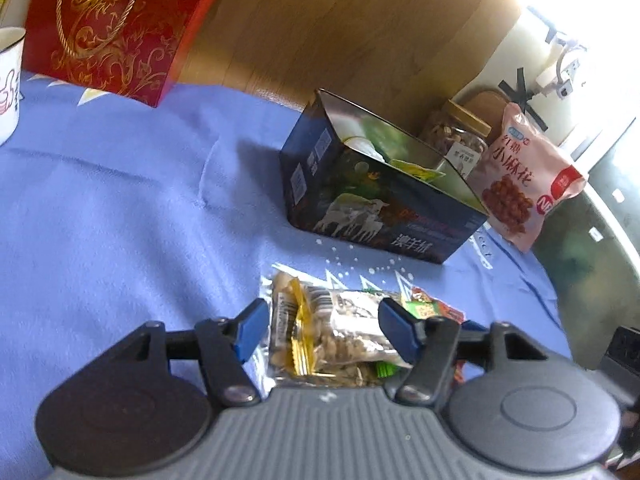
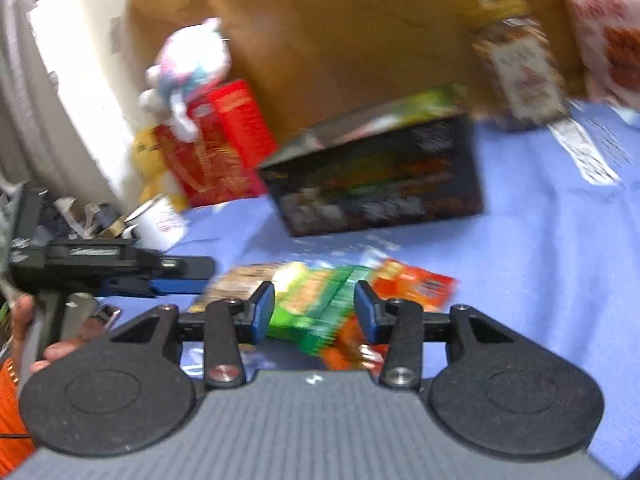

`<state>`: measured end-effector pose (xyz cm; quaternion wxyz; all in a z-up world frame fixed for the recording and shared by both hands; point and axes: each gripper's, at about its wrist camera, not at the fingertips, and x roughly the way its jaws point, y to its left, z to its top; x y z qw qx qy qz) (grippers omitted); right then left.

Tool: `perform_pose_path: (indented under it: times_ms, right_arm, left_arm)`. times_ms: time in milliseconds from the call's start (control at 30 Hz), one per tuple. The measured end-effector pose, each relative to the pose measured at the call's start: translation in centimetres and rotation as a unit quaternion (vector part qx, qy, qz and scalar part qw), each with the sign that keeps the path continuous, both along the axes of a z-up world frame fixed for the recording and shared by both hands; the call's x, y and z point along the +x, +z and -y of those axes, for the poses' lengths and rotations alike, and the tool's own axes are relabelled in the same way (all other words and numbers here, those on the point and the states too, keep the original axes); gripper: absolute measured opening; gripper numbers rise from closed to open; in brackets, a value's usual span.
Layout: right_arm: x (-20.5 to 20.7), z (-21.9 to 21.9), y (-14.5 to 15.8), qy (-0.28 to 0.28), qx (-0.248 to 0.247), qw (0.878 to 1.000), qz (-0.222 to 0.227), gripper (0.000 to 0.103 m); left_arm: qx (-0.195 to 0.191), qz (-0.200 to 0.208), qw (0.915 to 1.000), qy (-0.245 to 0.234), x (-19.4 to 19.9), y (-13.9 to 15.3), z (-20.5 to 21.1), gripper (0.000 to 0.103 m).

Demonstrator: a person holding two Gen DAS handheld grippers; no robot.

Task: Organize snacks
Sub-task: 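Grasp the yellow-labelled nut packet with the right gripper, drop it in the tin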

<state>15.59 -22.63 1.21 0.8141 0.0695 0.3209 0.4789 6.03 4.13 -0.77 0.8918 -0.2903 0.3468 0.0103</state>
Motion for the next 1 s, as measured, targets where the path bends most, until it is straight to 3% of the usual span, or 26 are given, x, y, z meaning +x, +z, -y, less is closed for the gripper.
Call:
perform_pose_path:
  times_ms: [100, 167, 267, 333, 400, 533, 633, 833, 900, 967, 1000]
  right_arm:
    - [-1.9, -2.8, 0.3, 0.052, -0.043, 0.996, 0.064, 0.048]
    - [-2.9, -5.0, -0.4, 0.075, -0.093, 0.987, 0.11, 0.048]
    - [-3.6, -7.1, -1.1, 0.078, -0.126, 0.975, 0.168, 0.049]
    - [-3.7, -8.2, -1.6, 0.071, -0.143, 0.968, 0.191, 0.05]
    - [-3.8, -8.6, -2.1, 0.062, -0.151, 0.964, 0.212, 0.048]
    - [-3.0, -7.8, -1.9, 0.036, -0.139, 0.968, 0.207, 0.032]
    - [-2.4, -6.8, -1.0, 0.016, -0.111, 0.975, 0.192, 0.032]
    - [-0.6, -6.7, 1.6, -0.036, -0.074, 0.972, 0.222, 0.032]
    - [1.2, -7.4, 2.9, -0.05, -0.064, 0.972, 0.22, 0.032]
    - [3.4, -8.4, 4.0, -0.067, -0.054, 0.973, 0.213, 0.035]
    - [4.6, -8.8, 4.3, -0.078, -0.059, 0.973, 0.21, 0.049]
  left_arm:
    - [-0.017, -0.001, 0.9999, -0.003, 0.1, -0.3, 0.0, 0.062]
    - [-0.019, -0.009, 0.9998, -0.005, 0.3, -0.7, 0.4, 0.061]
    - [-0.01, -0.008, 0.9999, -0.008, 0.7, -0.9, 1.1, 0.049]
    - [-0.011, -0.007, 0.9998, -0.012, 1.0, -0.8, 1.3, 0.035]
    - [-0.017, -0.004, 0.9998, -0.009, 1.1, -0.7, 1.2, 0.033]
    - [-0.017, 0.01, 0.9998, -0.008, 1.1, 0.3, 1.1, 0.029]
    - [-0.007, 0.029, 0.9994, -0.017, 1.4, 1.7, 1.5, 0.028]
    - [0.019, 0.073, 0.9967, -0.028, 4.0, 5.7, 1.9, 0.028]
    - [0.038, 0.092, 0.9947, -0.025, 5.6, 7.2, 1.8, 0.029]
    - [0.051, 0.096, 0.9939, -0.02, 8.0, 7.9, 1.6, 0.038]
    - [0.055, 0.089, 0.9943, -0.018, 9.2, 7.9, 1.5, 0.047]
